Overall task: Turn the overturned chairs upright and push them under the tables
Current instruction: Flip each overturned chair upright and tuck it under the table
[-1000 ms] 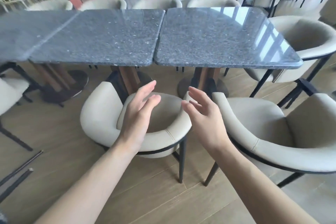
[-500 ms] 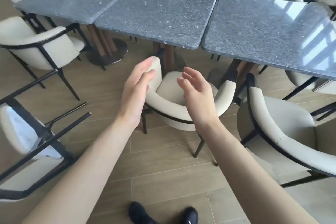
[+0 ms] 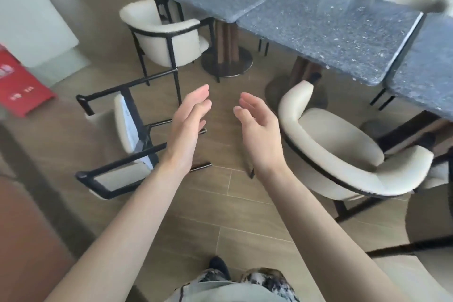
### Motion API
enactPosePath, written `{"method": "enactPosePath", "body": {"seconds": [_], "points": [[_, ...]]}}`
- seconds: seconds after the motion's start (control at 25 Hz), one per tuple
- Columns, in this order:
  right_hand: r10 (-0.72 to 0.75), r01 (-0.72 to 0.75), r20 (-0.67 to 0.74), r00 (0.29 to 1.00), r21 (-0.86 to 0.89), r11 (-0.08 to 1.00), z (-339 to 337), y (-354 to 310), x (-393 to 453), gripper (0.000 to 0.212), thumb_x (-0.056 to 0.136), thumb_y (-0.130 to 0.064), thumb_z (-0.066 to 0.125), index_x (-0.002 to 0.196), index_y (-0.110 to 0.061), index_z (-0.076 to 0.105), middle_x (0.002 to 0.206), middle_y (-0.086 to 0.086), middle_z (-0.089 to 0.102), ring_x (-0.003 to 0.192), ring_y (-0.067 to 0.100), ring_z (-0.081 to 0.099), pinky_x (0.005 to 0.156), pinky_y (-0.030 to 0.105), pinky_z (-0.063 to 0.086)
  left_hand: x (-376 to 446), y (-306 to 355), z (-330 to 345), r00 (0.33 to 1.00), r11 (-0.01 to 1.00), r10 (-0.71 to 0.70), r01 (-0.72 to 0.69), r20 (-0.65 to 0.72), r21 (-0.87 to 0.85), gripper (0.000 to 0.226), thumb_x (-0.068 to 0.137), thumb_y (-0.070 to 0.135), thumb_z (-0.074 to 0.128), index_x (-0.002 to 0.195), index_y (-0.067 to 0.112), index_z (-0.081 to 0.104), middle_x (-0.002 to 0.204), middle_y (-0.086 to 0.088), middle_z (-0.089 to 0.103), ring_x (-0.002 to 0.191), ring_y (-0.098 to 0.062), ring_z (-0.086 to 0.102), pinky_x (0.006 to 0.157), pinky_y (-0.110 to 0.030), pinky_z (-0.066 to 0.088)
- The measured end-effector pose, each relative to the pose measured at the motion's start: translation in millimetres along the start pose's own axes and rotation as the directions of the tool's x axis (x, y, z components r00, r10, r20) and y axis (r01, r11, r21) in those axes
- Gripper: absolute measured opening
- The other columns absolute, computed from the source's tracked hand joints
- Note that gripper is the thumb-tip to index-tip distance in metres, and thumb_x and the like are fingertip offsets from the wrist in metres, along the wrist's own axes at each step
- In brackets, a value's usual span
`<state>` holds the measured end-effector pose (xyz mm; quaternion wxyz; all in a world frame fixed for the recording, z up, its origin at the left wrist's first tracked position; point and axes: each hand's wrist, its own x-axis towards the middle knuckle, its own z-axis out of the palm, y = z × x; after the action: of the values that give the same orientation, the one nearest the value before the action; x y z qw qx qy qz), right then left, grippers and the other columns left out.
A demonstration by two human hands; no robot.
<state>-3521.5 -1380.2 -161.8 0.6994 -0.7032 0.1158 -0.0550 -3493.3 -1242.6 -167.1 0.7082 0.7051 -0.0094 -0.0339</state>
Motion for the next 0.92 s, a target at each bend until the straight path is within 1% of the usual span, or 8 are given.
{"method": "enactPosePath", "body": {"seconds": [0.04,0.2,0.28,0.36,0.52,0.68,0.8,0.92], "points": [[-0.007,0.006,0.044,0.999,0.002,1.0,24.1,0.4,1.4,0.041,0.095,-0.025,0.057,0.136,-0.027,0.059,0.134,-0.015,0.061,0.109,-0.021,0.054,0.082,0.0,0.042,0.3,-1.1,-23.5,0.999,1.0,0.0,0.0,-0.045,-0.002,0.039,0.087,0.041,0.051,0.124,0.049,0.062,0.14,0.023,0.059,0.134,-0.001,0.053,0.117,-0.039,0.039],[-0.005,0.004,0.202,0.979,0.002,1.0,105.5,3.1,4.9,0.038,0.096,-0.024,0.057,0.134,-0.024,0.06,0.13,-0.015,0.063,0.114,-0.008,0.058,0.093,0.01,0.043,-8.9,-6.5,-102.8,0.972,1.0,-0.019,0.014,-0.235,-0.026,0.035,0.086,0.04,0.053,0.117,0.047,0.067,0.136,0.023,0.063,0.132,-0.002,0.055,0.115,-0.037,0.041],[0.015,-0.013,0.273,0.962,-0.008,1.0,134.4,8.5,7.0,0.037,0.097,-0.023,0.057,0.133,-0.023,0.061,0.129,-0.014,0.064,0.11,-0.013,0.058,0.088,0.003,0.042,-13.2,-10.5,-131.3,0.948,0.998,-0.045,0.029,-0.316,-0.053,0.033,0.085,0.04,0.054,0.113,0.047,0.071,0.135,0.02,0.064,0.131,-0.003,0.056,0.115,-0.037,0.041],[0.043,-0.033,0.356,0.934,-0.036,0.999,169.3,13.6,11.3,0.035,0.097,-0.021,0.057,0.132,-0.022,0.063,0.127,-0.014,0.065,0.102,-0.02,0.057,0.083,0.0,0.042,-16.1,-16.5,-164.6,0.907,0.996,-0.068,0.034,-0.416,-0.087,0.032,0.083,0.041,0.054,0.108,0.047,0.072,0.132,0.021,0.066,0.129,-0.004,0.058,0.112,-0.035,0.044],[0.092,-0.081,0.449,0.889,-0.044,0.996,226.7,23.3,26.1,0.032,0.097,-0.018,0.058,0.128,-0.021,0.065,0.119,-0.017,0.068,0.1,-0.016,0.06,0.091,0.016,0.047,-13.1,-26.4,-213.9,0.844,0.992,-0.099,0.042,-0.528,-0.119,0.034,0.084,0.042,0.055,0.114,0.043,0.071,0.127,0.023,0.068,0.125,-0.003,0.061,0.11,-0.033,0.045],[0.143,-0.112,0.551,0.822,-0.089,0.99,290.3,21.8,56.3,0.032,0.097,-0.021,0.057,0.128,-0.025,0.064,0.127,-0.013,0.066,0.114,-0.003,0.06,0.104,0.032,0.049,17.6,-31.3,-269.3,0.766,0.99,-0.117,0.036,-0.632,-0.139,0.034,0.095,0.036,0.051,0.124,0.039,0.069,0.133,0.021,0.066,0.124,-0.001,0.062,0.112,-0.038,0.044],[0.147,-0.103,0.609,0.779,-0.107,0.989,332.0,14.8,82.3,0.033,0.096,-0.022,0.057,0.128,-0.027,0.064,0.127,-0.015,0.066,0.116,-0.002,0.06,0.107,0.034,0.048,39.1,-27.4,-300.4,0.727,0.988,-0.113,0.01,-0.677,-0.155,0.036,0.095,0.037,0.05,0.125,0.039,0.069,0.132,0.025,0.066,0.124,-0.001,0.063,0.11,-0.037,0.044],[0.163,-0.09,0.68,0.715,-0.141,0.986,376.3,10.7,107.4,0.033,0.097,-0.022,0.057,0.128,-0.028,0.064,0.128,-0.016,0.064,0.117,-0.005,0.058,0.108,0.036,0.047,59.9,-20.6,-332.0,0.661,0.987,-0.096,-0.033,-0.744,-0.156,0.035,0.094,0.039,0.051,0.123,0.039,0.07,0.132,0.024,0.067,0.123,-0.002,0.063,0.108,-0.036,0.045]]}}
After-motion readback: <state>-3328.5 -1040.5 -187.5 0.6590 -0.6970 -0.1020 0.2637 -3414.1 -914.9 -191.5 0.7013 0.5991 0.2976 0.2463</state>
